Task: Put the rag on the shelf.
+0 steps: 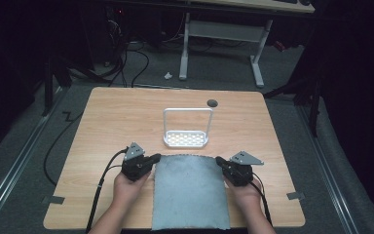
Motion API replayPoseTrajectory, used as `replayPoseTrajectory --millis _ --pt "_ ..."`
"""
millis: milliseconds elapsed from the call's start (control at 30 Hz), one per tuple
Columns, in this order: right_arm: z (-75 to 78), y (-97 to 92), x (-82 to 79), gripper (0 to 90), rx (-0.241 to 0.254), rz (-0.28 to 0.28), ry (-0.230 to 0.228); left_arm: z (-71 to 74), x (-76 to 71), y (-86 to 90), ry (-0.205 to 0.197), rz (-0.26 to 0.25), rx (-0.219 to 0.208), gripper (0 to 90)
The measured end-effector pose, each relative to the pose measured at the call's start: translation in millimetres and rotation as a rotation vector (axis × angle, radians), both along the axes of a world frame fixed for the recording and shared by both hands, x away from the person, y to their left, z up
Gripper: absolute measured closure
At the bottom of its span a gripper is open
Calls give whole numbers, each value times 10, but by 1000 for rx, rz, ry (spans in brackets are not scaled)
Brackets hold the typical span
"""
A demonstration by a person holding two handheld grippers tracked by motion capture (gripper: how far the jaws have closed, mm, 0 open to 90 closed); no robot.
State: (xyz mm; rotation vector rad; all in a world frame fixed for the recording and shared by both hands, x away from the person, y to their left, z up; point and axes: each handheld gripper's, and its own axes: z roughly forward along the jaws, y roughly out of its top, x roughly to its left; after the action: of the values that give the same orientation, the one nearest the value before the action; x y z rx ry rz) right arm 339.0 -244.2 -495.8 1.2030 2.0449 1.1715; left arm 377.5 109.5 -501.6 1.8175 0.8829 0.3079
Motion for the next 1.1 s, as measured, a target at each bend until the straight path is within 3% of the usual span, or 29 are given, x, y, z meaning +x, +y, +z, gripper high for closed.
replayPoseTrajectory --millis 133,267,567,867,1100 --pt "85 21 -56 895 14 0 -49 111 -106 27 -58 3 17 893" --pt "176 31 -112 895 24 0 -101 184 -195 46 -103 14 1 893" --pt "415 18 -236 895 70 5 -201 380 -309 90 -155 26 -62 892" --pt "719 9 -357 896 123 12 -296 683 -451 114 -254 28 -110 893" --pt "984 58 -371 896 148 33 -364 932 -425 133 -306 47 -143 894"
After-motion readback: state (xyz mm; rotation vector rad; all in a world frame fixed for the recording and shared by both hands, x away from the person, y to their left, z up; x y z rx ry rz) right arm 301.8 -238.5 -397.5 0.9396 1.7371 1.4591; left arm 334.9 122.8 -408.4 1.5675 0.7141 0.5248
